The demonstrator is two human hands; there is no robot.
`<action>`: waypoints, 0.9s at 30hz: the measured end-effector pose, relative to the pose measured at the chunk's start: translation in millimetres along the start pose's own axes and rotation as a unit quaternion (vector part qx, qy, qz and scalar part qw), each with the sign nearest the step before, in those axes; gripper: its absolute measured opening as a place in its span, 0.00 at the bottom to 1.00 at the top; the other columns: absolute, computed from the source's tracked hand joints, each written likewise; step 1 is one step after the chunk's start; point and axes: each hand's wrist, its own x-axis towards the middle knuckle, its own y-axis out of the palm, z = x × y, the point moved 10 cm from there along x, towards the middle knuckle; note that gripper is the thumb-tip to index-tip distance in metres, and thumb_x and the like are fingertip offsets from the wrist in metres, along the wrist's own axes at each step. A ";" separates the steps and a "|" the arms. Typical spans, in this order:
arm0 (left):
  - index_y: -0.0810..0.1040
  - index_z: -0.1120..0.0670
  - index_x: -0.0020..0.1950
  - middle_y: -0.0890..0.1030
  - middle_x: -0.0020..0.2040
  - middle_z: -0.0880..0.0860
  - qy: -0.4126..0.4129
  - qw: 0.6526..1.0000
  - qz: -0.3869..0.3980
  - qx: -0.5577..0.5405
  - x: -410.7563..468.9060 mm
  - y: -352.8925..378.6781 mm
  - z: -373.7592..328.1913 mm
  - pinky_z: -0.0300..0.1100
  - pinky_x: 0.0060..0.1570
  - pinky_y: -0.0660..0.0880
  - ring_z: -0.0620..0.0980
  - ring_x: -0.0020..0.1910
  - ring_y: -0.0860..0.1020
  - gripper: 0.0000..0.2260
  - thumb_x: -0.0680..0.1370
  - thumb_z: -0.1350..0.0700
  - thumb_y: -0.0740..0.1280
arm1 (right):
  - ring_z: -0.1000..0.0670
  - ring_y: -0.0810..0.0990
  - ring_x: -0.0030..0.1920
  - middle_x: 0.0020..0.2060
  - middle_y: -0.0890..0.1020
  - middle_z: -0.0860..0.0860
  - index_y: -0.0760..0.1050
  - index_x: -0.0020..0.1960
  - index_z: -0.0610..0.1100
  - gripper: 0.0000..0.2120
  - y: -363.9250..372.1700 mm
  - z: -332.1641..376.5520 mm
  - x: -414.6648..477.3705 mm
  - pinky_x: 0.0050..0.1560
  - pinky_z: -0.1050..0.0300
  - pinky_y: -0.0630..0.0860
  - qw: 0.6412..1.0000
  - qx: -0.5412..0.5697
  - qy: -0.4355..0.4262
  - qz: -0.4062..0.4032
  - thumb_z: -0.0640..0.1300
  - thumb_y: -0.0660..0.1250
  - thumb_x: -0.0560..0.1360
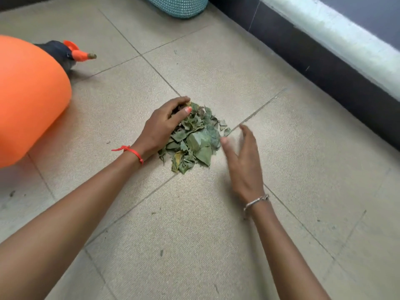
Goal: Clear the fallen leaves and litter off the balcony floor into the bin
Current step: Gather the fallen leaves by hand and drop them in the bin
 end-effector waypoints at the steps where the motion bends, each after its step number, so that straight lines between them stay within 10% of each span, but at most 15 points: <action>1: 0.70 0.48 0.69 0.71 0.69 0.46 0.001 1.000 -0.002 0.008 1.0 0.6 -0.5 0.42 0.66 0.65 0.43 0.67 0.68 0.32 0.70 0.34 0.54 | 0.53 0.52 0.75 0.75 0.54 0.51 0.49 0.76 0.48 0.43 8.5 0.2 -8.1 0.75 0.48 0.54 0.998 -0.057 -0.012 0.006 0.73 0.47 0.69; 6: 0.68 0.43 0.69 0.70 0.69 0.44 0.006 0.998 -0.019 0.062 6.6 4.7 -1.5 0.43 0.65 0.64 0.41 0.67 0.68 0.30 0.70 0.32 0.51 | 0.53 0.48 0.76 0.76 0.52 0.50 0.48 0.76 0.49 0.44 26.6 22.9 14.1 0.75 0.55 0.44 0.993 -0.108 -0.047 -0.018 0.74 0.47 0.69; 12: 0.74 0.47 0.65 0.75 0.64 0.45 0.000 0.993 -0.084 0.081 1.7 9.7 -8.4 0.35 0.61 0.63 0.41 0.63 0.71 0.18 0.83 0.51 0.47 | 0.50 0.65 0.70 0.68 0.70 0.49 0.65 0.69 0.46 0.33 53.7 55.7 45.7 0.72 0.49 0.60 0.998 -0.010 -0.043 -0.051 0.64 0.42 0.75; 17: 0.78 0.53 0.55 0.80 0.54 0.49 -0.053 0.981 -0.168 -0.087 -3.9 8.5 1.3 0.43 0.57 0.72 0.46 0.54 0.77 0.19 0.78 0.49 0.50 | 0.52 0.75 0.55 0.56 0.77 0.50 0.73 0.60 0.43 0.18 53.0 62.4 43.2 0.53 0.64 0.69 0.982 0.156 -0.001 -0.109 0.51 0.53 0.80; 27: 0.76 0.56 0.46 0.78 0.41 0.51 -0.108 0.870 -0.197 -0.438 -23.0 11.9 7.7 0.33 0.42 0.74 0.43 0.40 0.77 0.12 0.81 0.60 0.54 | 0.55 0.79 0.44 0.42 0.81 0.50 0.78 0.49 0.41 0.05 79.8 54.2 25.1 0.48 0.63 0.76 0.823 0.543 0.154 -0.057 0.39 0.64 0.76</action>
